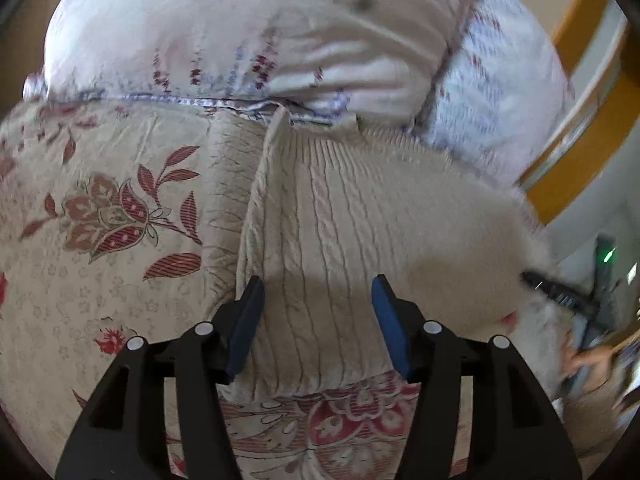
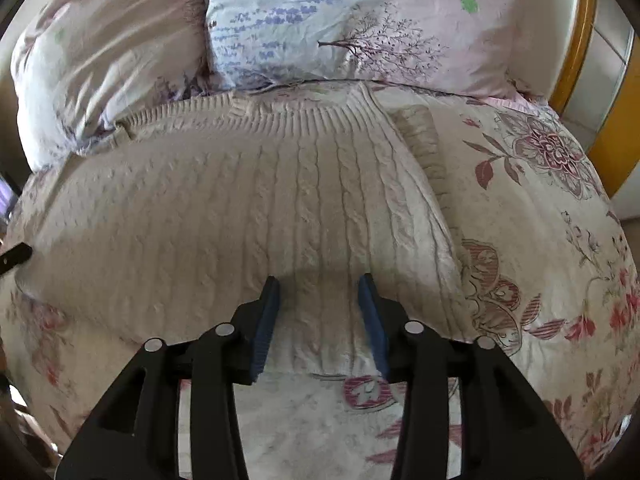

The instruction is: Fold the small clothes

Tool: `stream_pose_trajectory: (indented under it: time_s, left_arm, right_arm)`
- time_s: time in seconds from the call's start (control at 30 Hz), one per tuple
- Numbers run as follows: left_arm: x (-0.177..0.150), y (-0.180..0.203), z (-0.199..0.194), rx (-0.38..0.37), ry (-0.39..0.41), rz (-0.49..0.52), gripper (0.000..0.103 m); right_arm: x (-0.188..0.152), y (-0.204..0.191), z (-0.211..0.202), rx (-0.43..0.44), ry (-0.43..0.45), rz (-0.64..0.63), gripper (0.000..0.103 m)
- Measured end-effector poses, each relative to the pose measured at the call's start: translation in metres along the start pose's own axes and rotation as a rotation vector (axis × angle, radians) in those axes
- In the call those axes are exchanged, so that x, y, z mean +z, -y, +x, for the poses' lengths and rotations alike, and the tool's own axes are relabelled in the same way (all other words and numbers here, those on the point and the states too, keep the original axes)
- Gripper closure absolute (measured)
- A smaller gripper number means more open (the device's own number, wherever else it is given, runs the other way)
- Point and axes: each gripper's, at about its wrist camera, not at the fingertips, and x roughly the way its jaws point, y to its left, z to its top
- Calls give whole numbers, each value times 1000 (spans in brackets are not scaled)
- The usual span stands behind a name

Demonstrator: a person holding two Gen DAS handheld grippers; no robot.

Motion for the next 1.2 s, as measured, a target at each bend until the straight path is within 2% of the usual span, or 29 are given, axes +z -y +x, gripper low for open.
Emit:
stream_pose_trajectory:
  time_s: [0.07, 0.13, 0.3, 0.43, 0.73, 0.93, 1.2]
  left_arm:
    - [8, -15, -4, -52, 2, -87, 47]
    - [14, -28, -5, -63, 9, -154, 47]
    - [28, -53, -1, -77, 27, -280, 46]
    - [36, -61, 8, -92, 13, -344, 45]
    - [44, -62, 23, -37, -26, -337, 44]
    - [49, -55, 29, -7, -36, -288, 44]
    - [48, -43, 37, -8, -50, -278, 49]
  right_arm:
    - [7, -13, -8, 45, 38, -29, 43]
    - [14, -35, -10, 54, 69, -95, 37]
    - [24, -74, 7, 103, 58, -178, 37]
    - [26, -95, 25, 78, 60, -200, 37]
    - [29, -100, 31, 76, 65, -213, 37]
    - [29, -99, 34, 94, 60, -214, 35]
    - [29, -100, 35, 93, 65, -227, 34]
